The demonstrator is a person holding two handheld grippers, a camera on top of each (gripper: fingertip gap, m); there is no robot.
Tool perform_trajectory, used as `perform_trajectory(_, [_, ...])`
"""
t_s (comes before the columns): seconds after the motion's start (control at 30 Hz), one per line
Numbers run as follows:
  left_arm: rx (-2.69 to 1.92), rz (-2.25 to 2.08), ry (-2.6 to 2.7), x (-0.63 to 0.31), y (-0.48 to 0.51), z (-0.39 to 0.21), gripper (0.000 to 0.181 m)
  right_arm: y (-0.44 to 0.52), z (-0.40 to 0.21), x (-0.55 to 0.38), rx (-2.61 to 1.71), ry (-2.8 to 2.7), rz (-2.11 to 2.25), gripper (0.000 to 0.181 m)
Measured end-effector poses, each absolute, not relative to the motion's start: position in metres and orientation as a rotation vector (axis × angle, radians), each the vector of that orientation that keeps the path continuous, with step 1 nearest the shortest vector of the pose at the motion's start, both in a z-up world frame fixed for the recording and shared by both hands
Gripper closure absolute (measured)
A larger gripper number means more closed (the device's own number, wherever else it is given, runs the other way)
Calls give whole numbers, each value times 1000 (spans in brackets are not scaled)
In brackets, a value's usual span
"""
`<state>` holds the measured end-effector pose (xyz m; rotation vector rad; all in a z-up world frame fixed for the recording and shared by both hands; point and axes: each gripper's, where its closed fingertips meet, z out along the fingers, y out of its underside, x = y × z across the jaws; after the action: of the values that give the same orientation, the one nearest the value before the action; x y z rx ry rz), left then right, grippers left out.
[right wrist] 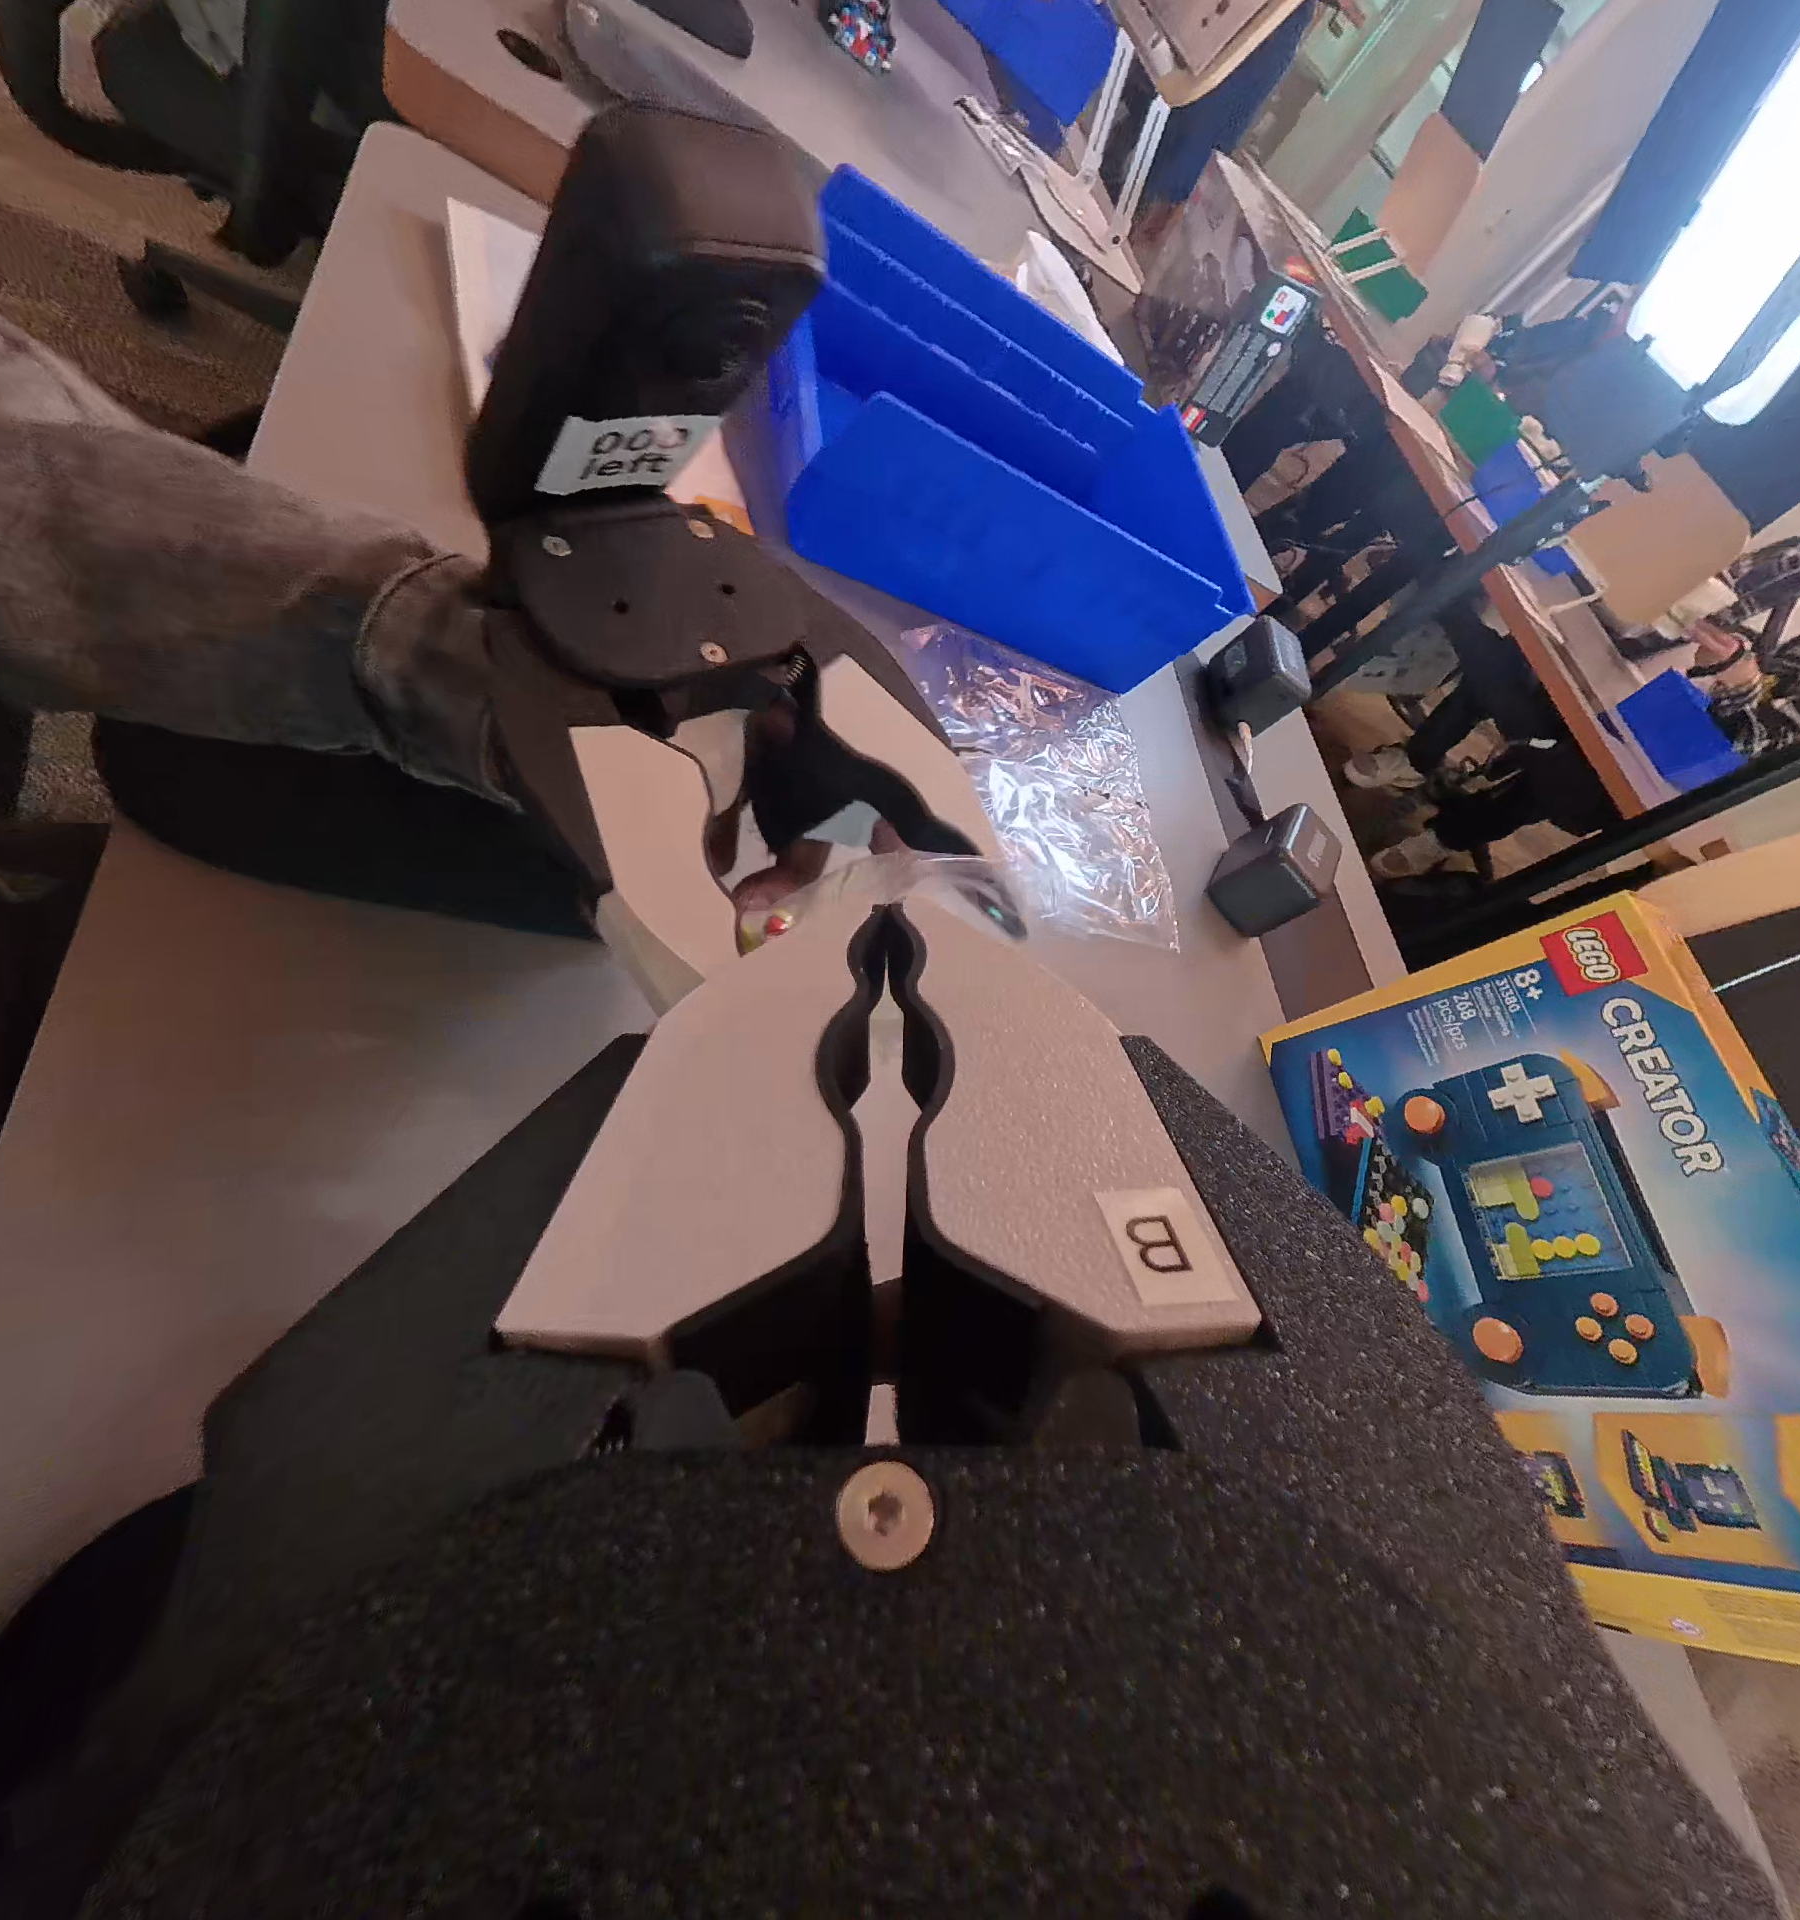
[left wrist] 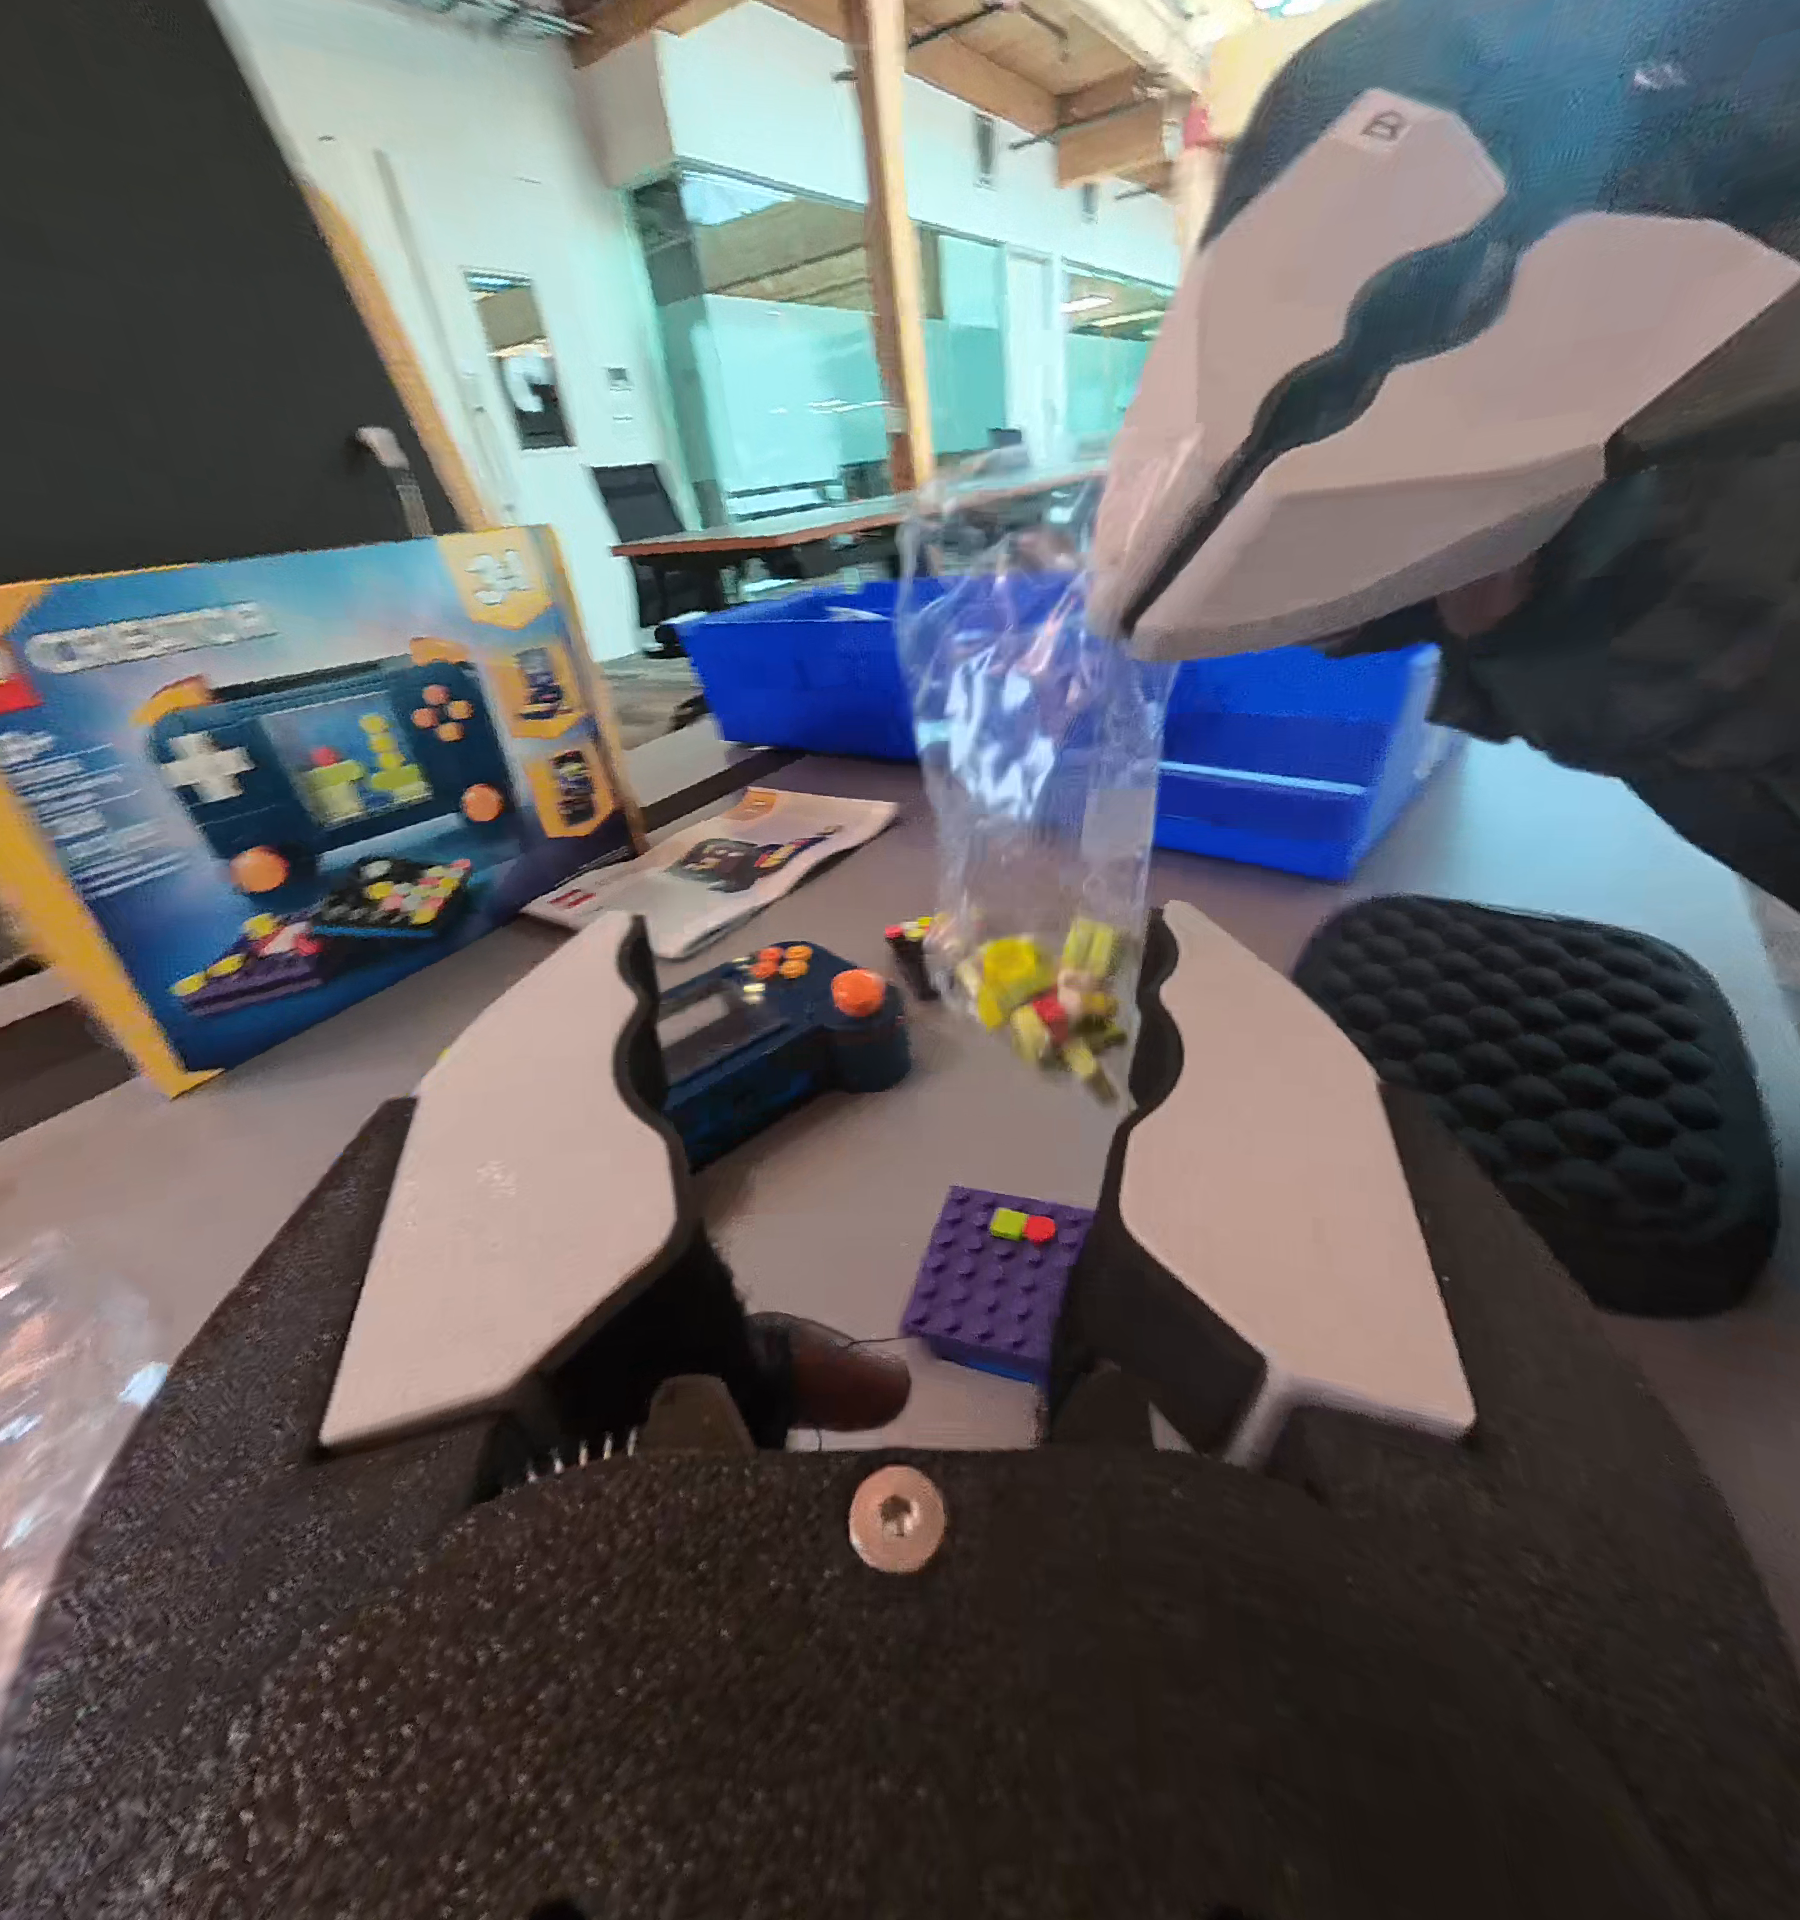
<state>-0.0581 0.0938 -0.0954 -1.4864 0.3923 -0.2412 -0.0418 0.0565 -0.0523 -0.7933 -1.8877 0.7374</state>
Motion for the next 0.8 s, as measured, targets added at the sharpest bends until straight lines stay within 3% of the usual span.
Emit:
perform_trajectory(0.2, [-1439, -127, 70, -114, 74, -85, 85, 81, -32, -76, -812, -1910, 771, 181])
perform_trajectory(0.33, [-1354, -112, 4, -123, 57, -78, 109, 90, -26, -114, -769, -1972, 729, 181])
perform_trajectory(0.43, [-1362, -106, 30, -120, 57, -79, 116, 84, -28, -154, -701, -2065, 749, 181])
perform_trajectory(0.8, [-1371, -98, 71, -116, 57, -80, 125, 66, -117, -323, -606, -2468, 554, 181])
